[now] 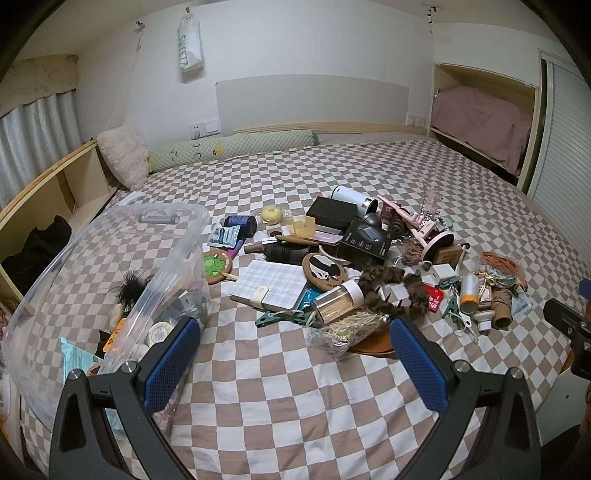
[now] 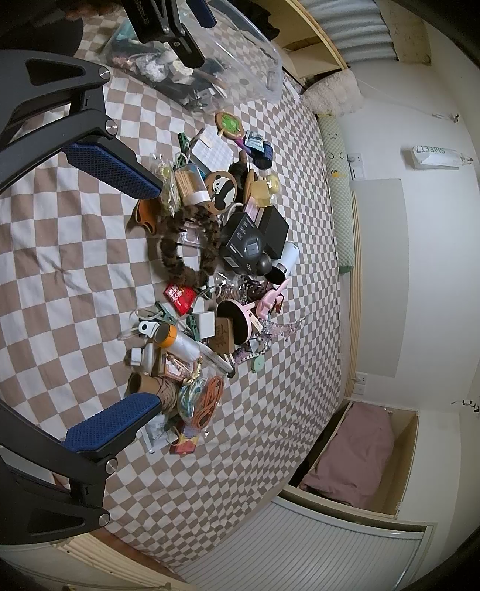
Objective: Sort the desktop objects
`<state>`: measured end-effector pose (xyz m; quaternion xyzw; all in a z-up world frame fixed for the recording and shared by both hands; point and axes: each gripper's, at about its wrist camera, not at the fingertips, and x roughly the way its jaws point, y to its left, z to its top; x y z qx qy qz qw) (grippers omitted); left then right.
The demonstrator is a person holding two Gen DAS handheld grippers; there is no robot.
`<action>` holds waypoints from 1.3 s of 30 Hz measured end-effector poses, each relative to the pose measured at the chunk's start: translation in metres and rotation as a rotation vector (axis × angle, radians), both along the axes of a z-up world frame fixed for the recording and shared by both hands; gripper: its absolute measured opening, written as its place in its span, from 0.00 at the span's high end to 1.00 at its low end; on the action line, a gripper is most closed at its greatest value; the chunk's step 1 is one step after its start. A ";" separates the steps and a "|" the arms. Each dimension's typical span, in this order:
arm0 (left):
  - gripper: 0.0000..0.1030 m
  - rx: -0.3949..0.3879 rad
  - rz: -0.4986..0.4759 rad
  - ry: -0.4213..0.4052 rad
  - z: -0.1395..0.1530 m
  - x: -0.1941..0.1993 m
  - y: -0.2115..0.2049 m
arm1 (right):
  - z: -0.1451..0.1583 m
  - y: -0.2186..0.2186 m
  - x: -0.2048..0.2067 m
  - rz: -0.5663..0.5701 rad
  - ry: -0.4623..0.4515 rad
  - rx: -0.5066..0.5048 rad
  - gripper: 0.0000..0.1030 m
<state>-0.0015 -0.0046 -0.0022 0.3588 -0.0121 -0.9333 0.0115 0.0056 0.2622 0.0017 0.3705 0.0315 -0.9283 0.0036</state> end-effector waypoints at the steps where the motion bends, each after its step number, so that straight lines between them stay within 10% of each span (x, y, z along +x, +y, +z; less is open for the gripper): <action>1: 0.00 0.000 0.000 0.000 0.000 0.000 0.000 | 0.000 0.000 0.000 0.000 0.000 0.001 0.00; 25: 0.00 0.042 -0.042 0.114 0.035 -0.049 0.018 | 0.024 0.021 -0.043 -0.023 0.075 -0.018 0.00; 39: 0.00 0.017 -0.102 0.084 -0.010 -0.094 0.030 | -0.025 0.025 -0.124 0.005 -0.112 -0.057 0.00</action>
